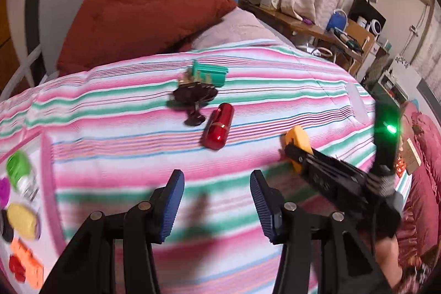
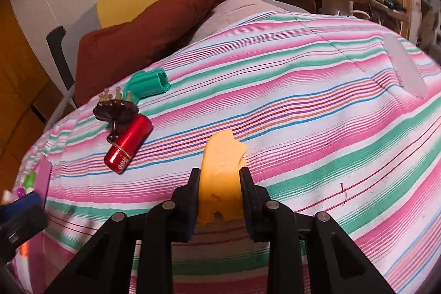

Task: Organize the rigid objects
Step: 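Grasp the yellow cheese-shaped block with the right gripper and lift it, then grasp the red cylinder with the left gripper while the right gripper holds the yellow block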

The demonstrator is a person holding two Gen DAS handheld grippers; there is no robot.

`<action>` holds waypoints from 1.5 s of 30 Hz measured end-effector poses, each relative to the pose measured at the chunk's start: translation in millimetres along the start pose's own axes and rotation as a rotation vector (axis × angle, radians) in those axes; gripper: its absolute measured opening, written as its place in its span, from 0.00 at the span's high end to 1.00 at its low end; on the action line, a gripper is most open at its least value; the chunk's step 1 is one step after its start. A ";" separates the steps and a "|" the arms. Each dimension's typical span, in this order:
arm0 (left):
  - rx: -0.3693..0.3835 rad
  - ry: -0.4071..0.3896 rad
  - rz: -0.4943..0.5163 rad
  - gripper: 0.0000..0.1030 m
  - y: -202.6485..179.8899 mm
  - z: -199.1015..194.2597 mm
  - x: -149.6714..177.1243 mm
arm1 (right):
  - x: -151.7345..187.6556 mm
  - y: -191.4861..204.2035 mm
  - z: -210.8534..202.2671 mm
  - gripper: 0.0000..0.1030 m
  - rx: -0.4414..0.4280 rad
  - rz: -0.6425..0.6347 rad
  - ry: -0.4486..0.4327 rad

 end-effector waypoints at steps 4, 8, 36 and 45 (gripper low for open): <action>-0.001 0.008 0.017 0.51 -2.5 29.9 -15.6 | -0.9 -0.1 1.4 0.72 -0.007 0.008 0.002; -0.010 0.037 0.069 0.51 -6.6 59.1 -21.3 | -0.6 3.2 4.8 0.68 0.026 -0.031 -0.004; 0.042 -0.001 0.074 0.75 -5.8 80.8 -17.4 | -0.3 2.8 5.6 0.66 0.061 -0.073 -0.036; 0.034 -0.007 -0.016 0.73 2.8 69.2 -7.7 | 0.1 3.5 5.6 0.66 0.077 -0.085 -0.039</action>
Point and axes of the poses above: each gripper's, at about its wrist camera, not at the fingertips, and z roughly the way its jaws point, y to its left, x to its underside, the point moved 10 cm from there along z, roughly the way its jaws point, and after that the axes turned 12 degrees about z, right-handed, at the moved point
